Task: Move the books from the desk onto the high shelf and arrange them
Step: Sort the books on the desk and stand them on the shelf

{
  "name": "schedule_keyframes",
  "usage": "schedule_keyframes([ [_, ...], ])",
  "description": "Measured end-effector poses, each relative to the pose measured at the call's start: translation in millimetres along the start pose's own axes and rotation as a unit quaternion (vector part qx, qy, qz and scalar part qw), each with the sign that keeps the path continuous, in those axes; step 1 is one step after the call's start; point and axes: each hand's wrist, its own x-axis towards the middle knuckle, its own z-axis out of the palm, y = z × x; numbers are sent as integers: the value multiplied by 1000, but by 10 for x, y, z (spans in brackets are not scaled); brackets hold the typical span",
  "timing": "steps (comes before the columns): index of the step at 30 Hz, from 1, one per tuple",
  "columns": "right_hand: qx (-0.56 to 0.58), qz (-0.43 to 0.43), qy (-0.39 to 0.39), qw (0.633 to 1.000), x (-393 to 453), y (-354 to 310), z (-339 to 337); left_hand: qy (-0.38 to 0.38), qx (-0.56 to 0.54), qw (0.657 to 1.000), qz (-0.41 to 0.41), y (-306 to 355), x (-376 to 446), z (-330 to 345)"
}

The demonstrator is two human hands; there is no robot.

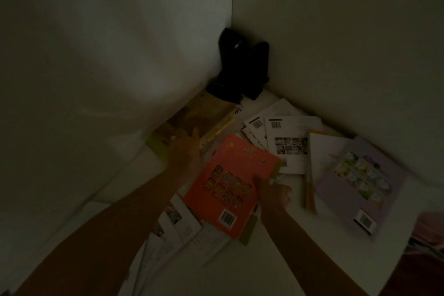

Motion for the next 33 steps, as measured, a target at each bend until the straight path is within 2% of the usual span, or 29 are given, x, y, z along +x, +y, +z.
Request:
schedule_keyframes([
  [2,8,-54,-31,998,-18,3,-16,63,-57,996,-2,-72,46,13],
  [4,10,-125,-67,990,-71,-12,-56,79,-90,993,-4,-149,-10,-154],
  [6,6,-187,-97,978,-138,-25,-99,96,-204,974,-24,-279,-64,-370],
  [8,-2,-222,-110,969,-202,-36,-141,93,-369,922,-67,-426,-171,-515],
  [10,-7,-240,-115,964,-268,-61,-170,88,-524,843,-89,-506,-382,-587],
  [12,-3,-260,-116,959,-315,-97,-200,70,-607,783,-120,-498,-700,-512],
  [16,-35,-320,-92,942,-423,-222,-307,3,-664,712,-228,-411,-1315,-11],
  [19,-124,-387,-95,909,-542,-358,-418,-60,-688,657,-302,-364,-1677,305],
  [22,-265,-445,-102,850,-795,-525,-449,-58,-703,637,-311,-349,-1928,403],
  [25,-419,-497,-65,757,-1125,-546,-305,-56,-721,621,-301,-364,-1993,446],
  [26,-440,-503,-64,741,-1221,-496,-224,-58,-723,618,-303,-358,-2013,419],
  [28,-443,-496,-97,741,-1408,-300,-21,-73,-746,584,-312,-362,-2039,383],
  [31,-393,-471,-193,765,-1553,126,362,-115,-816,486,-292,-394,-2094,381],
  [33,-407,-457,-230,757,-1585,363,570,-106,-842,445,-285,-391,-2096,398],
])
